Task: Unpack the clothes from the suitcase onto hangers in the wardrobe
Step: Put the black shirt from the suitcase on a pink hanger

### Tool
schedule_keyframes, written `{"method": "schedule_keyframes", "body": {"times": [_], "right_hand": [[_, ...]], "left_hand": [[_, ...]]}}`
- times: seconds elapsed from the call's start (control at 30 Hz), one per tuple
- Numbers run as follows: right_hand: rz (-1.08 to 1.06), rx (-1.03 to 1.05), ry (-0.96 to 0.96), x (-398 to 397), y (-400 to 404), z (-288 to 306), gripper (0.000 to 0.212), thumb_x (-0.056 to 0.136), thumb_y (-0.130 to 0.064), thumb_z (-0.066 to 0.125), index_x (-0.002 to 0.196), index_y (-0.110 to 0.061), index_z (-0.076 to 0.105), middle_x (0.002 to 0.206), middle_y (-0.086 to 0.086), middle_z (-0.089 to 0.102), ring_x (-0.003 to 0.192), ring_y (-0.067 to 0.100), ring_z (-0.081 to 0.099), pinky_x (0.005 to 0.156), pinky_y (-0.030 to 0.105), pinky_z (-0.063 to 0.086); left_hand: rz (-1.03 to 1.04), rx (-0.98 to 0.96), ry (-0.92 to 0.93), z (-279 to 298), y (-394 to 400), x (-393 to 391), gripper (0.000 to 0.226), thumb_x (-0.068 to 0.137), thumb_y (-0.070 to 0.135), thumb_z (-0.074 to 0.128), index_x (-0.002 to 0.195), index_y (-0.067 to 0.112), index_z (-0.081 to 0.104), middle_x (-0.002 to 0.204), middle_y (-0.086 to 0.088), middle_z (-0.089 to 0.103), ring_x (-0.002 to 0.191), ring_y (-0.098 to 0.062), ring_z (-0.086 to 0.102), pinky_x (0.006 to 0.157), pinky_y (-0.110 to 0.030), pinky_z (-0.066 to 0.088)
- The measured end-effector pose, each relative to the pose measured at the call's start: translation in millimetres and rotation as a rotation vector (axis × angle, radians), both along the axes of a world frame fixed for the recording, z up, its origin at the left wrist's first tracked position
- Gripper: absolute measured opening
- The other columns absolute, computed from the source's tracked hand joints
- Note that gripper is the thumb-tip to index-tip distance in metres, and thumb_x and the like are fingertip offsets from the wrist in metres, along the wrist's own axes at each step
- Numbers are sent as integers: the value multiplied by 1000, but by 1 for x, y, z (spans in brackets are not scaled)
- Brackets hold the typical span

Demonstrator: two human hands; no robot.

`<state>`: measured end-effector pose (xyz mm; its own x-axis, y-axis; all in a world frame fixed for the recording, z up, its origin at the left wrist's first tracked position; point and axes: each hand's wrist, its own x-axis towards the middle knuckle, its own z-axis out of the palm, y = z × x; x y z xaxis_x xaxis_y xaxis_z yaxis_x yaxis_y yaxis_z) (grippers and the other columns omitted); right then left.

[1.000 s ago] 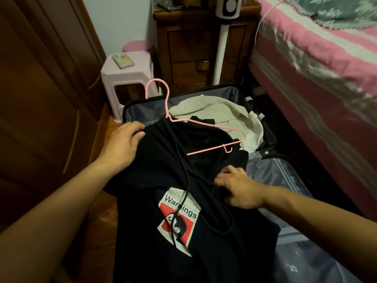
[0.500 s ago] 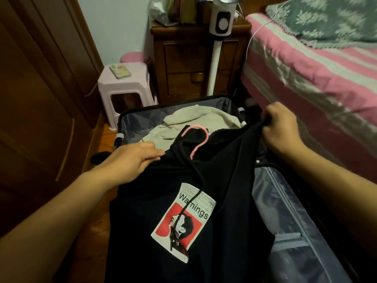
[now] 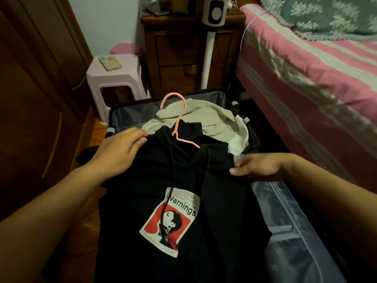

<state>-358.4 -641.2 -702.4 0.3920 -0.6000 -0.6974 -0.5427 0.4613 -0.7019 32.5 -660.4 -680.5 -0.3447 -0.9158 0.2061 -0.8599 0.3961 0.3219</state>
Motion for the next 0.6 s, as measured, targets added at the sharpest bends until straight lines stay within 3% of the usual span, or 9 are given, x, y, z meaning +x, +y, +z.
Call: {"method": "schedule_keyframes", "body": {"times": [0.07, 0.13, 0.2, 0.3, 0.37, 0.43, 0.47, 0.53, 0.6], "right_hand": [[-39, -96, -31, 3, -5, -5, 18, 94, -19, 63, 77, -12, 66, 81, -1, 71, 83, 15, 65, 81, 28, 51], [-57, -146, -100, 3, -7, -3, 20, 90, -23, 63, 89, -4, 69, 91, 7, 72, 89, 19, 66, 83, 31, 53], [-97, -203, -201, -1, -17, 2, 36, 90, -28, 61, 106, 4, 66, 100, 11, 71, 94, 22, 65, 86, 34, 53], [-154, -348, -308, 13, -37, 20, 19, 100, -25, 57, 108, -14, 70, 99, 9, 67, 90, 26, 60, 76, 36, 50], [-204, -489, -333, 30, -45, 42, 19, 100, -27, 56, 107, -19, 72, 98, 2, 71, 93, 23, 63, 86, 39, 48], [-277, -597, -344, 45, -44, 75, 23, 103, -22, 52, 115, -12, 69, 97, -9, 75, 92, 5, 67, 90, 26, 52], [-259, -618, -340, 50, -41, 96, 27, 105, -24, 49, 120, -13, 68, 103, -11, 74, 99, 2, 66, 93, 24, 51], [-119, -694, -213, 51, -34, 150, 33, 103, -36, 48, 130, -25, 64, 125, -12, 68, 120, 4, 60, 109, 33, 43], [40, -755, -100, 46, -25, 206, 32, 104, -31, 48, 133, -30, 63, 132, -16, 63, 126, 1, 54, 113, 32, 36]], "left_hand": [[14, -2, -5, -2, -6, 2, 23, 104, 29, 46, 117, 23, 64, 108, 5, 62, 102, -17, 56, 83, -37, 44], [2, -9, -47, -1, -11, 5, 23, 103, 25, 51, 120, 22, 66, 109, 1, 65, 105, -23, 60, 86, -41, 49], [-53, 6, -154, 2, -13, 3, 25, 101, 23, 54, 122, 27, 67, 111, 2, 66, 105, -24, 62, 83, -39, 51], [-144, -14, -227, 8, -2, -15, 23, 103, 28, 50, 119, 32, 66, 106, 7, 65, 98, -16, 59, 74, -32, 45], [-71, -83, -79, 27, 6, -30, 26, 101, 32, 46, 117, 27, 66, 103, 4, 64, 97, -16, 58, 76, -34, 46], [39, -133, 63, 58, 10, -40, 27, 101, 30, 46, 116, 22, 67, 102, 1, 64, 96, -19, 60, 81, -41, 51], [70, -132, 84, 79, 10, -43, 25, 102, 27, 47, 116, 20, 67, 102, 1, 64, 97, -19, 60, 83, -43, 52], [62, -98, 58, 134, 9, -48, 23, 103, 24, 49, 117, 19, 67, 105, 1, 63, 98, -19, 60, 85, -45, 52], [7, -70, 5, 201, 10, -50, 25, 103, 28, 47, 117, 21, 67, 106, 3, 62, 98, -17, 59, 84, -45, 53]]}}
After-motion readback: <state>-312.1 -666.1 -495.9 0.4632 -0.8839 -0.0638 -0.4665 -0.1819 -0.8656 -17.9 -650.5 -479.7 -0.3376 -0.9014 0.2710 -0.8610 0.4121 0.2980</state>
